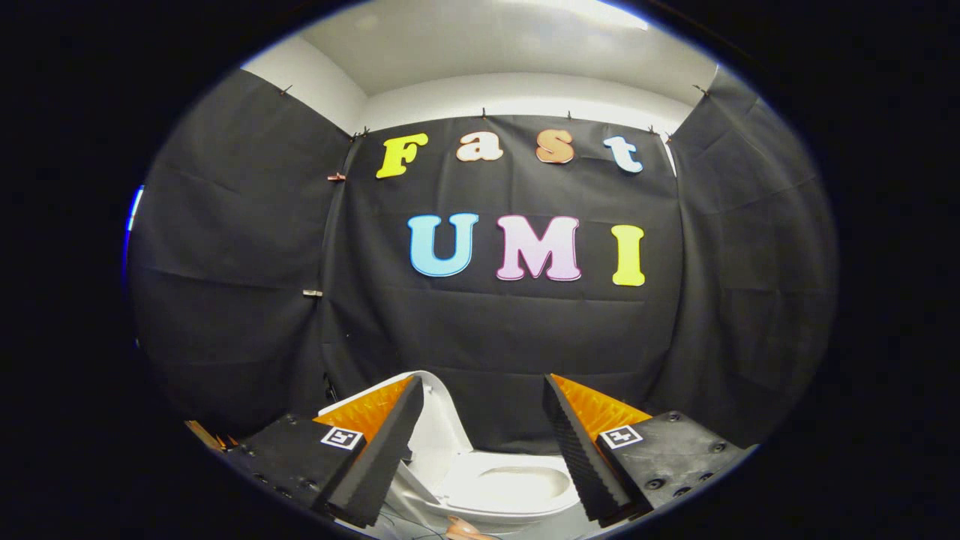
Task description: Open the toilet lid.
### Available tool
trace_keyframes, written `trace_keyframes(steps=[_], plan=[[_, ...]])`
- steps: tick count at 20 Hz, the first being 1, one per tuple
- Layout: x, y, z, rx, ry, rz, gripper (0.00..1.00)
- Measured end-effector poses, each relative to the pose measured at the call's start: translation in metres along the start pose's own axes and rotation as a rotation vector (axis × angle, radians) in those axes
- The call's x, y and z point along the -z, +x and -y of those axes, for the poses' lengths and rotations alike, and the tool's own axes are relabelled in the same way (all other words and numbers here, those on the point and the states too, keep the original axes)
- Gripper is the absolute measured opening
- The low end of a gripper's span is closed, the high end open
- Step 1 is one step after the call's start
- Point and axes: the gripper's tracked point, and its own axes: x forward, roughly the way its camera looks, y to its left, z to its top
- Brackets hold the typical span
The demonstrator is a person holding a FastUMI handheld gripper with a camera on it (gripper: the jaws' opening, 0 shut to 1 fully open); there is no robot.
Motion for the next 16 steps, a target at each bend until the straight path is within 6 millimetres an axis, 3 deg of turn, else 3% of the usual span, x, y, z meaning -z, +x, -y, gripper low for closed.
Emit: trace_keyframes(steps=[5, 16], plan=[[-0.018, -0.023, 0.023, 0.028, -0.014, 0.031, 0.98], [-0.024, -0.041, 0.017, 0.003, -0.017, 0.044, 0.99]])
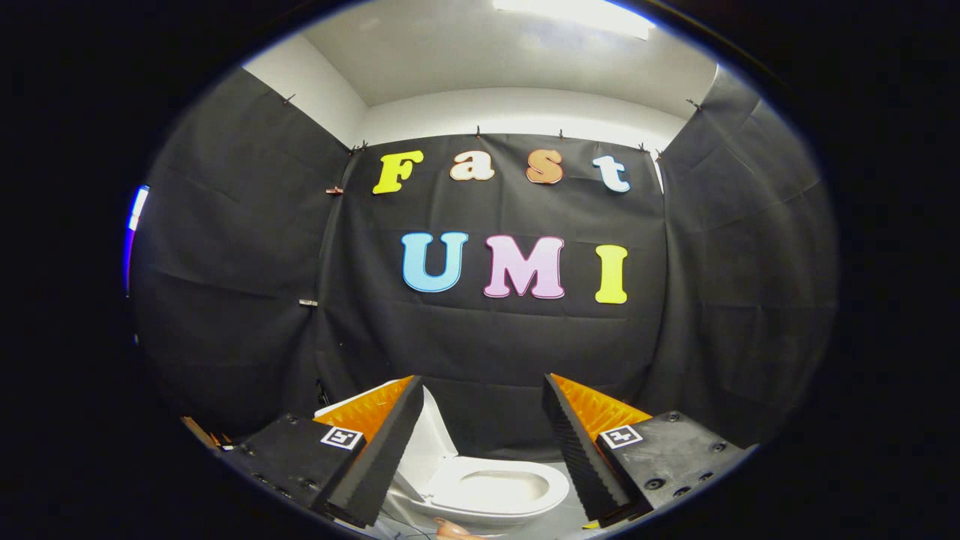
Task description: Open the toilet lid.
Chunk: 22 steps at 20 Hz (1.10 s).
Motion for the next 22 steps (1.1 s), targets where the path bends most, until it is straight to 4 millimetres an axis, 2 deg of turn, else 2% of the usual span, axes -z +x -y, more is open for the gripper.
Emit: trace_keyframes(steps=[12, 22], plan=[[0.0069, 0.0035, 0.0093, 0.024, 0.028, -0.029, 0.99], [0.0042, -0.0002, 0.0096, 0.031, 0.013, -0.026, 0.99]])
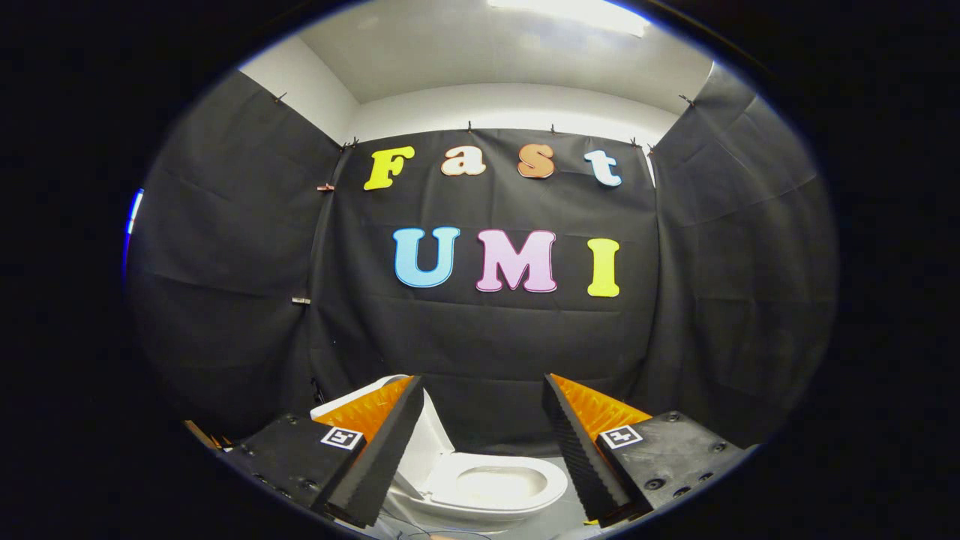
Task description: Open the toilet lid.
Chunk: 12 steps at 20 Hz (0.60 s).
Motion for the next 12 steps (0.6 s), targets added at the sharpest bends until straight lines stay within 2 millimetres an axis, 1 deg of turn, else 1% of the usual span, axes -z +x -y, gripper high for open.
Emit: trace_keyframes(steps=[3, 12], plan=[[-0.0029, -0.001, 0.0013, 0.003, 0.004, 0.003, 0.99], [-0.0024, -0.0009, -0.0005, 0.004, 0.0, -0.002, 0.99]])
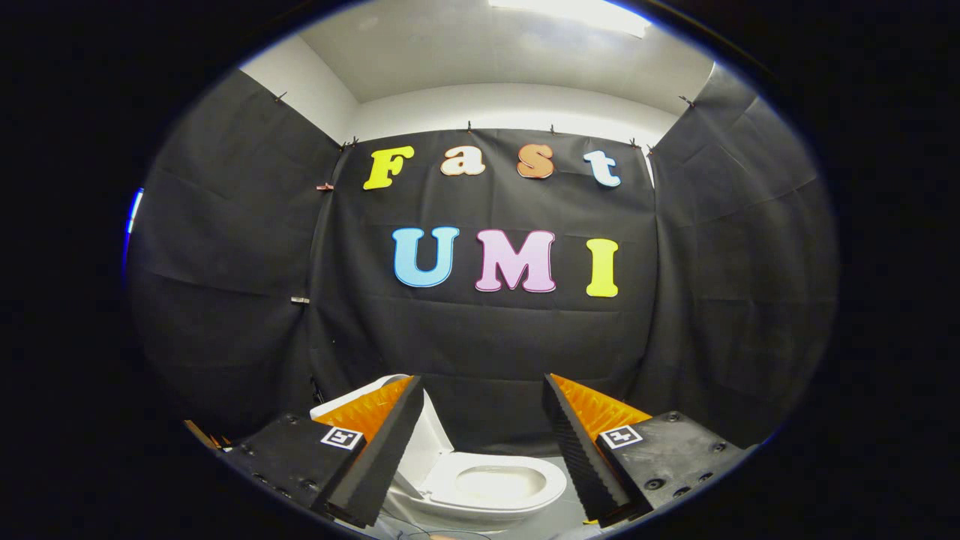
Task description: Open the toilet lid.
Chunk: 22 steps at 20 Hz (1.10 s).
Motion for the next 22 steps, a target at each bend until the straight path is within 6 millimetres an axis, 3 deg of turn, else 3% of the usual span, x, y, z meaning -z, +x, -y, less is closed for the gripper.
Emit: trace_keyframes(steps=[22], plan=[[0.0034, 0.0022, 0.0012, 0.005, -0.004, -0.014, 0.99]])
